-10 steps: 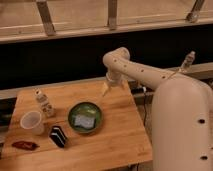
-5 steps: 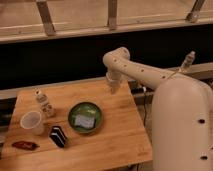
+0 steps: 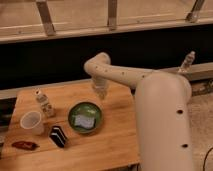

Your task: Knock the eraser over

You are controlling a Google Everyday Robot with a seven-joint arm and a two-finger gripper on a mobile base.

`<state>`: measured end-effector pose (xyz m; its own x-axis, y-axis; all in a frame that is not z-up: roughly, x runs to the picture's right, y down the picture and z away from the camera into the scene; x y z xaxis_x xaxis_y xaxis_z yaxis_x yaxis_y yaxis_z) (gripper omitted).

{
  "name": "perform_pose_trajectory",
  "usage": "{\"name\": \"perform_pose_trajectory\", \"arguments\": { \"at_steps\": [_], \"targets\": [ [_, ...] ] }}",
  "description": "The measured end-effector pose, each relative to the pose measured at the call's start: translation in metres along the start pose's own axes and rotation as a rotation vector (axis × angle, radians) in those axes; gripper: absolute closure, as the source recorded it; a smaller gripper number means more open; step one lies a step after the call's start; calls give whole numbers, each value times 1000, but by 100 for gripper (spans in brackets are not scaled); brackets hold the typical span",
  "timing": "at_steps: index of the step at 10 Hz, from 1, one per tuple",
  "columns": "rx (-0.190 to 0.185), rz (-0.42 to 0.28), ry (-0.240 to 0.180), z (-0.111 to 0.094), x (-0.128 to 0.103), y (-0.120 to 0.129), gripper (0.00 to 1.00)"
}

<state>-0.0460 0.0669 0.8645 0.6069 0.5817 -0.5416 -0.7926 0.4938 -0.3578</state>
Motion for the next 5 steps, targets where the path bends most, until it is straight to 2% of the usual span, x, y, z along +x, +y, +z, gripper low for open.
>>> {"name": "perform_pose_trajectory", "arguments": {
  "at_steps": [3, 5],
  "targets": [
    [25, -123, 10, 0, -14, 55, 100],
    [54, -164, -16, -20, -8, 75, 100]
  ]
}}
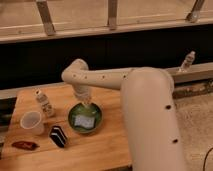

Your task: Knock the eraser over

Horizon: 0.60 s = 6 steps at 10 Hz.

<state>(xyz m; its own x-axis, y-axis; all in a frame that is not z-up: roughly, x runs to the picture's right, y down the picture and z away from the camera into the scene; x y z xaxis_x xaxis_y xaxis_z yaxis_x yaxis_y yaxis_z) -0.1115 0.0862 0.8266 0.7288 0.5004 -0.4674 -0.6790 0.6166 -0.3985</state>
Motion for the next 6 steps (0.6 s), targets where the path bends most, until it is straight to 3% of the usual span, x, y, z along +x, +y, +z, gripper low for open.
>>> {"name": "perform_pose_trajectory", "arguments": {
  "at_steps": [3, 6],
  "targets": [
    [39, 7, -26, -24, 19, 7, 100],
    [12, 25, -49, -35, 39, 8, 100]
  ]
}}
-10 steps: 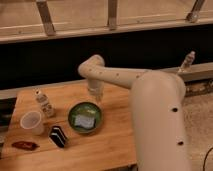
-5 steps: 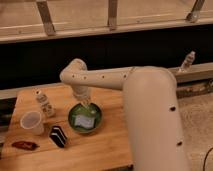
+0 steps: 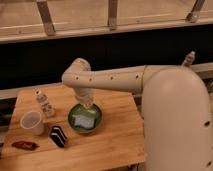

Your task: Knock the eraser over

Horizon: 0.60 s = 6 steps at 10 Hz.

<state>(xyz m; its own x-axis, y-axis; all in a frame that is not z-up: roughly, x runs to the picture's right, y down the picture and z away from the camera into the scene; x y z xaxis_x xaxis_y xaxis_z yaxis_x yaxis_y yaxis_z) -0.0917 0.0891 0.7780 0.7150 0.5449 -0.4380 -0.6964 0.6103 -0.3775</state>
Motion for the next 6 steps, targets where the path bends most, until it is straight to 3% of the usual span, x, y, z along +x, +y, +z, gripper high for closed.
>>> {"name": "perform_pose_trajectory", "arguments": {
  "at_steps": [4, 6],
  "targets": [
    [-11, -5, -5, 1, -2, 1, 100],
    [-55, -19, -11, 13, -9, 7, 100]
  ]
}}
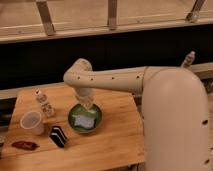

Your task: Knock the eraser over

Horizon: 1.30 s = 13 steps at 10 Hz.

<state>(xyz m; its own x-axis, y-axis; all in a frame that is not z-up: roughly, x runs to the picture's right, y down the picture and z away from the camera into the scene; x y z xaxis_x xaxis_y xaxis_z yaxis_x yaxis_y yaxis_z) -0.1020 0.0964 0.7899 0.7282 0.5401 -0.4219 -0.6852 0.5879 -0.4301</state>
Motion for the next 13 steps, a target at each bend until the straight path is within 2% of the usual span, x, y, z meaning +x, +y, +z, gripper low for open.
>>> {"name": "perform_pose_trajectory", "arguments": {
  "at_steps": [3, 5, 8, 11, 13],
  "targets": [
    [-59, -25, -4, 14, -4, 14, 100],
    [-67, -41, 3, 16, -2, 31, 100],
    [-72, -44, 32, 21, 11, 77, 100],
    [-87, -24, 58, 33, 24, 91, 100],
    [-90, -19, 65, 33, 26, 98, 100]
  ]
}}
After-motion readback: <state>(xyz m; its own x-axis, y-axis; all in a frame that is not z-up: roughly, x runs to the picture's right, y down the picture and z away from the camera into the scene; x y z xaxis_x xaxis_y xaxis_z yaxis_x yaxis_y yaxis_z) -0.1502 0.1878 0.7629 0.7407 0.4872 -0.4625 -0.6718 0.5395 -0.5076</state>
